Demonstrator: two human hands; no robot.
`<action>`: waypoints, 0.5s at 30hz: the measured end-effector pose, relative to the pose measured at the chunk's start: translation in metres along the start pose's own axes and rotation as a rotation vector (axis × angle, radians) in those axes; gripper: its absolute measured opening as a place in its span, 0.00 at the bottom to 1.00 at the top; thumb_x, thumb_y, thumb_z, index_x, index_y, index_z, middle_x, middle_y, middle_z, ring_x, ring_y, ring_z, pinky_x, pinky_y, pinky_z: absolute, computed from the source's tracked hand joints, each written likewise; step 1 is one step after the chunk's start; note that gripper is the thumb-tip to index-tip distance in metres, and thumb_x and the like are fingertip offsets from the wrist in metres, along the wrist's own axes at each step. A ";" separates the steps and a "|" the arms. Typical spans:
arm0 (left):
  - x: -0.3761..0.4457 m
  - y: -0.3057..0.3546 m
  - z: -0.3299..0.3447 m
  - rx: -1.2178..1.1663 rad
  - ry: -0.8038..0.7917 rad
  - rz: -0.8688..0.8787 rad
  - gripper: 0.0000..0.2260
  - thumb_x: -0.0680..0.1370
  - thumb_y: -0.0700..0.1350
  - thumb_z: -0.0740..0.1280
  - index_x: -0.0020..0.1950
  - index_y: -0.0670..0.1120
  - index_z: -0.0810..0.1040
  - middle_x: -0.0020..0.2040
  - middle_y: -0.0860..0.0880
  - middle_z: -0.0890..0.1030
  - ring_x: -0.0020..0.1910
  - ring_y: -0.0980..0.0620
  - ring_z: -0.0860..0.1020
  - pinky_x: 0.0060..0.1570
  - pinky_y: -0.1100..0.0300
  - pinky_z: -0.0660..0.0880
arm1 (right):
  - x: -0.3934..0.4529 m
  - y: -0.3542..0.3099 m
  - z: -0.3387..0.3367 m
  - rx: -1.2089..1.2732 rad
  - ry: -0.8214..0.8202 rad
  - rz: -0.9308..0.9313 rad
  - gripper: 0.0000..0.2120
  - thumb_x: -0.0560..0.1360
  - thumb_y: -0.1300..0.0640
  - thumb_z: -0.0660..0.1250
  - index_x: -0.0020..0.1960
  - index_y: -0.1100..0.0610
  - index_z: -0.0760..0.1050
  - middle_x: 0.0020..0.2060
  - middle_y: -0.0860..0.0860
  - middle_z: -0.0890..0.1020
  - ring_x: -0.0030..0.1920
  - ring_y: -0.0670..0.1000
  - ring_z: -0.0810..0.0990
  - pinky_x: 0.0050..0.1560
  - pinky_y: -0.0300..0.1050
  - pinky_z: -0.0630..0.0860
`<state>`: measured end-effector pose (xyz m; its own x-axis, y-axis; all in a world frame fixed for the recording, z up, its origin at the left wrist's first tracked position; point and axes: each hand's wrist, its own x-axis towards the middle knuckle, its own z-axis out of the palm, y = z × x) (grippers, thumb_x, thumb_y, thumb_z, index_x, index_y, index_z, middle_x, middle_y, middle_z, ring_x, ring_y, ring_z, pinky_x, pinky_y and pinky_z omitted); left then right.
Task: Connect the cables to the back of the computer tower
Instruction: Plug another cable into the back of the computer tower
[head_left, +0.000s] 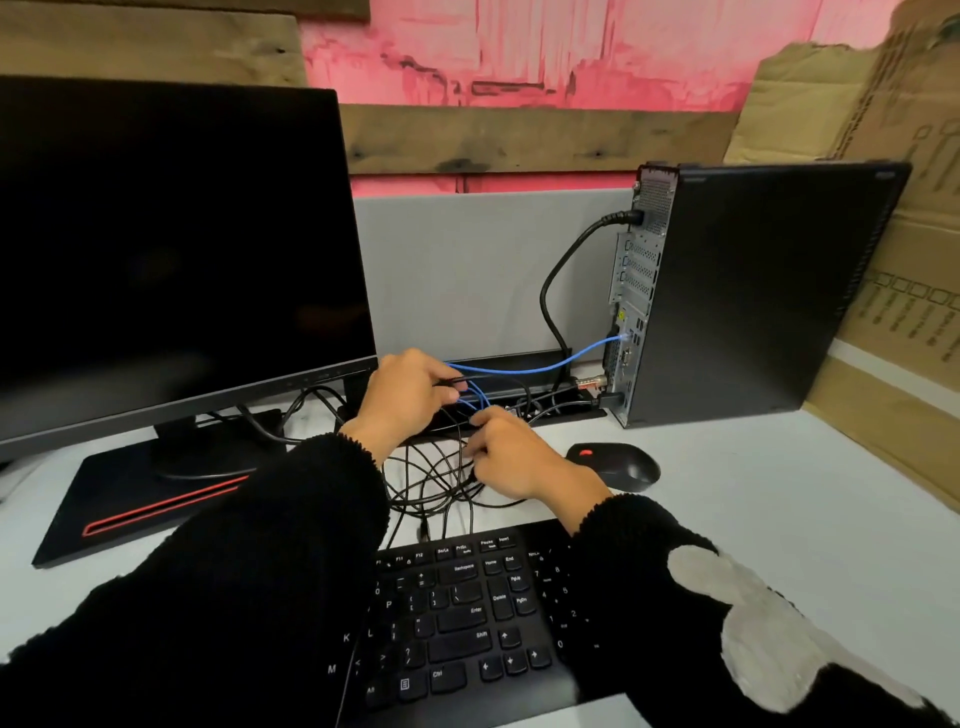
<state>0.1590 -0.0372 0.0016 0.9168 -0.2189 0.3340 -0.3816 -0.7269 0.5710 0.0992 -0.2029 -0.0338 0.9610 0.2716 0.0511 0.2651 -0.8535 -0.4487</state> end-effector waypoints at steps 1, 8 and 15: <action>-0.001 0.004 -0.001 0.041 -0.031 0.042 0.07 0.74 0.43 0.78 0.51 0.53 0.88 0.37 0.58 0.84 0.40 0.60 0.81 0.46 0.59 0.78 | 0.000 0.000 -0.001 0.071 0.108 0.017 0.12 0.78 0.63 0.64 0.54 0.57 0.86 0.62 0.55 0.79 0.64 0.55 0.77 0.66 0.51 0.75; -0.004 0.020 0.003 -0.023 -0.268 0.251 0.11 0.67 0.42 0.79 0.47 0.50 0.83 0.34 0.55 0.76 0.33 0.58 0.71 0.38 0.59 0.73 | -0.010 -0.010 -0.017 0.267 0.416 0.028 0.19 0.79 0.60 0.62 0.67 0.46 0.69 0.49 0.50 0.85 0.49 0.55 0.83 0.49 0.53 0.80; -0.016 0.014 0.004 -0.059 -0.399 0.013 0.36 0.65 0.53 0.84 0.65 0.52 0.69 0.50 0.53 0.82 0.46 0.57 0.80 0.50 0.59 0.75 | -0.008 -0.002 -0.038 0.002 0.561 0.210 0.18 0.79 0.53 0.68 0.69 0.50 0.78 0.54 0.50 0.87 0.57 0.57 0.84 0.56 0.54 0.82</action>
<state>0.1394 -0.0469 0.0014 0.8811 -0.4719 0.0310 -0.3891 -0.6863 0.6145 0.0943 -0.2200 0.0003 0.8874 -0.1796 0.4246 0.0655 -0.8626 -0.5017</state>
